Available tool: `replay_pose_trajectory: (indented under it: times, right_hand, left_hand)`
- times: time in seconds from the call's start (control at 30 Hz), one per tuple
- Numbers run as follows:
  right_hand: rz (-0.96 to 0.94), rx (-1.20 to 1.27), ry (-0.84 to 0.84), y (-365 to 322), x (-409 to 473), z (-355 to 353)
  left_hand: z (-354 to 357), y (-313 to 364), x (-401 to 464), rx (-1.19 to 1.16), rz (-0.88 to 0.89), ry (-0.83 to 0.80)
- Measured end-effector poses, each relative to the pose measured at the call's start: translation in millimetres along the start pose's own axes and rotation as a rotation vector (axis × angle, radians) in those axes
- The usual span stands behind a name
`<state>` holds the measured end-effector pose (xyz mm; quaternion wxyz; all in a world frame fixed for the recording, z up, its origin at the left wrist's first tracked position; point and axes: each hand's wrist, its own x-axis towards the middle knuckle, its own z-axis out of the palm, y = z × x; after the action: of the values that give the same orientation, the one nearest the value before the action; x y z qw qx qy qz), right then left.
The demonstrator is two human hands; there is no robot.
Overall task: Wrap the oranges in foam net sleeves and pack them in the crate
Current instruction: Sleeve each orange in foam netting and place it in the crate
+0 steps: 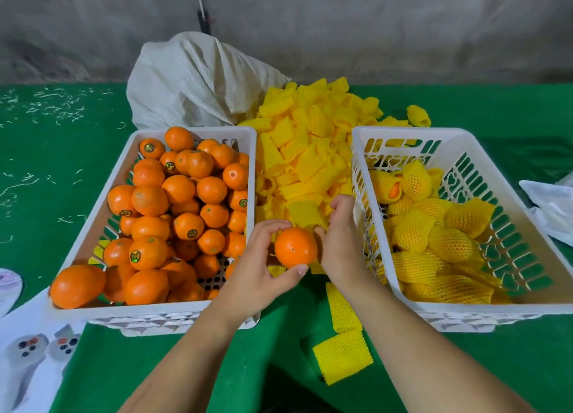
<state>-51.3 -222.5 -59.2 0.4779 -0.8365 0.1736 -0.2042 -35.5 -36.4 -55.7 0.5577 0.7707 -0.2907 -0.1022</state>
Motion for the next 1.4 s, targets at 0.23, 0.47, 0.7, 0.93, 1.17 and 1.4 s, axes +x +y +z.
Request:
replay_pose_trajectory:
  times: [0.23, 0.47, 0.7, 0.93, 1.17, 1.4]
  right_hand:
    - [-0.155, -0.125, -0.213, 9.9, 3.2, -1.3]
    - [-0.226, -0.134, -0.203, 3.2, 14.4, -12.1]
    - [-0.273, -0.15, -0.226, -12.3, 17.6, -17.8]
    - [-0.347, -0.171, -0.183, -2.8, 10.7, -21.6]
    - [-0.292, -0.184, -0.048, 18.2, -22.2, -17.2]
    - [-0.493, -0.2, 0.098, 0.0, -36.0, -11.0]
  left_hand:
    - [-0.9, 0.5, 1.7, 0.164, 0.081, -0.099]
    - [2.4, -2.1, 0.2, 0.329, 0.093, -0.191]
    - [-0.2, -4.0, 3.1, 0.203, 0.087, -0.176]
    - [5.2, -5.5, 5.9, 0.189, 0.012, 0.044]
    - [10.7, -7.6, 6.1, 0.219, -0.022, 0.201]
    - [13.8, -5.5, 14.5, 0.16, -0.097, 0.326]
